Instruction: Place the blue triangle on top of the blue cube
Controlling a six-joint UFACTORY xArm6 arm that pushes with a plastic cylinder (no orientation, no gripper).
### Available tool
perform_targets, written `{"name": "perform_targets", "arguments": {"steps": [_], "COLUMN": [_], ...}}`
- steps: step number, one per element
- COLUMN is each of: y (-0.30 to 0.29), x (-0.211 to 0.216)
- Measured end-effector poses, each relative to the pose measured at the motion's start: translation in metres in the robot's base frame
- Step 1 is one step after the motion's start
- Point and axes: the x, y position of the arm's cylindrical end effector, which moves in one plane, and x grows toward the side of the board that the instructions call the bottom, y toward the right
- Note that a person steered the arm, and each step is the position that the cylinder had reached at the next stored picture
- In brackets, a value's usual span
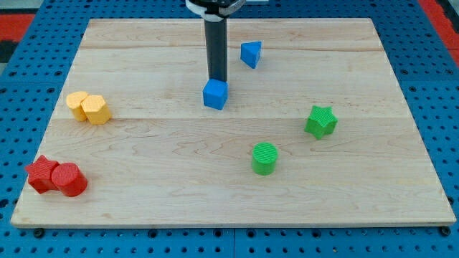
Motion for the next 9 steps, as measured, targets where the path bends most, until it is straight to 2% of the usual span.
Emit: {"name": "perform_targets", "arguments": {"steps": [1, 2, 3, 4, 5, 6, 7, 8, 9], "y": [-0.003, 0.044, 0.127, 0.139, 0.091, 0.037, 0.021, 0.024, 0.015], "x": [0.010, -0.004, -0.037, -0.079, -0.100, -0.074, -0.026, -0.029, -0.052]}}
